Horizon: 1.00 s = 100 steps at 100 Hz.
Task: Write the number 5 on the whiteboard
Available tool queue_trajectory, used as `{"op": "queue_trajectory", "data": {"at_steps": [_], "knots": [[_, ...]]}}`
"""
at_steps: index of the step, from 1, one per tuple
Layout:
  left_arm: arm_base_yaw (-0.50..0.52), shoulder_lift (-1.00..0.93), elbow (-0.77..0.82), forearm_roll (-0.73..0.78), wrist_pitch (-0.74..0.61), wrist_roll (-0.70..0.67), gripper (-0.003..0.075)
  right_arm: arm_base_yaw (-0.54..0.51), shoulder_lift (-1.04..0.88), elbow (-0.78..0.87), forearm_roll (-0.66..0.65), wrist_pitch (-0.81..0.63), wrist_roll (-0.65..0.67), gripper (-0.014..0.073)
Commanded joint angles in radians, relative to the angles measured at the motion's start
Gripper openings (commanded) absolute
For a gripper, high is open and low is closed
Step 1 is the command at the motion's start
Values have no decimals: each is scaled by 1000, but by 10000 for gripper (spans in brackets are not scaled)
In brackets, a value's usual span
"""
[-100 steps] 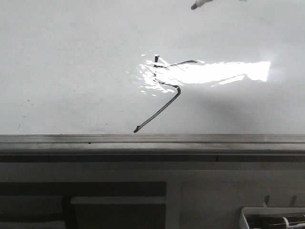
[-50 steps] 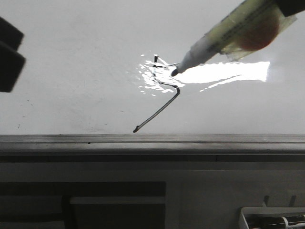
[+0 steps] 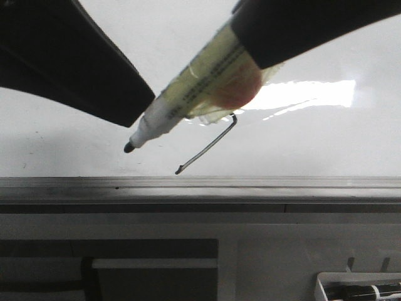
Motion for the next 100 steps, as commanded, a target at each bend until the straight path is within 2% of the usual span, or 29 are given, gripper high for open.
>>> {"op": "queue_trajectory", "data": {"at_steps": [1,28,44,68,100], "knots": [[-8,-11,-36,-45,-29,21,365,21,-2,-26,47,-79,-12,-41],[-10,-11,-36,-45,-16,28,365,60,15,-26,73,-121,-12,-41],[-58,-9,-36,-45,-11,87,365,60,15,-28,94,-126,-12,-41],[-87,-11,-36,-33,-31,91,365,61,15,-28,98,-71,-12,-41],[-87,-134,-38,12,-31,91,365,10,15,-24,4,-61,51,-41]]}}
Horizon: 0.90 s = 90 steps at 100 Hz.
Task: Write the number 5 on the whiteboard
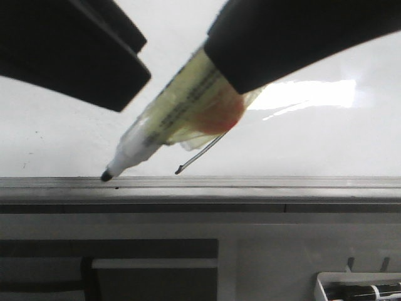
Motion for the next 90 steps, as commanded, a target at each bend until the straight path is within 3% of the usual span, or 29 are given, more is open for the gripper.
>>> {"op": "queue_trajectory", "data": {"at_steps": [1,22,71,80,90], "knots": [[-9,-63,-34,-34,-29,-1,365,-26,-9,-24,8,-60,8,-41],[-9,-115,-34,-58,-6,-61,365,-45,-9,-27,15,-121,8,-41],[-9,43,-32,-92,-58,-62,361,5,-9,-48,38,-115,8,-41],[-9,48,-32,-92,-58,-62,306,5,-9,-48,38,-115,8,-41],[-9,48,-32,-92,-60,-62,164,5,-9,-48,38,-115,8,-41]]}}
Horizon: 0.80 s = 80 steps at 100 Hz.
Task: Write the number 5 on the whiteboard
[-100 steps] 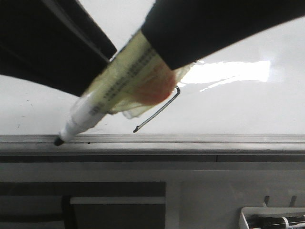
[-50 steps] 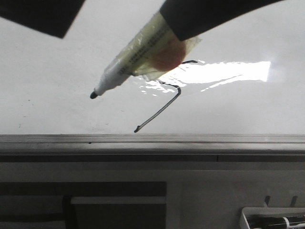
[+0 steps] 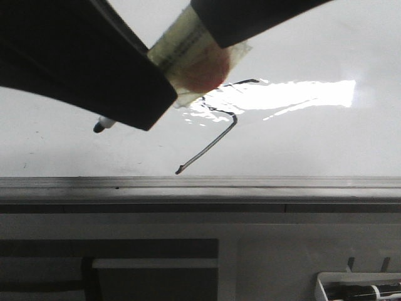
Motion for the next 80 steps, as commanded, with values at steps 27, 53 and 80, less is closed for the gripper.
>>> {"op": "queue_trajectory", "data": {"at_steps": [27,53,80], "knots": [[-7,-14,-32,-40,-49,-9,-20,1,-9,-38,32,-49,-1,-41],[-7,-14,-32,-38,-49,-9,-20,1,-9,-38,41,-52,-1,20],[1,-14,-30,-33,-63,-85,-20,1,-53,-38,41,-168,-1,517]]}}
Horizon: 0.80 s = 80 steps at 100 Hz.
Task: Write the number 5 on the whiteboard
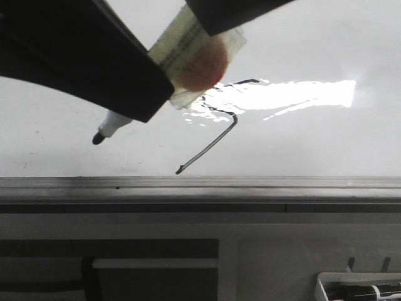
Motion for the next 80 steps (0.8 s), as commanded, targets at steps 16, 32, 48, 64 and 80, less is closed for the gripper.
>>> {"op": "queue_trajectory", "data": {"at_steps": [16,32,48,64,80], "knots": [[64,-14,1,-20,-138,-247,-21,-40,-119,-38,32,-182,-3,487],[101,-12,80,-24,-345,-462,-21,-109,-175,-17,48,-190,-1,240],[91,-4,153,-88,-556,-462,-21,-151,-192,8,54,-183,23,-66],[90,32,193,-220,-730,-462,-21,-153,-190,24,54,-179,31,-61],[89,95,193,-264,-770,-462,-20,-153,-190,31,54,-179,31,-61]]}}
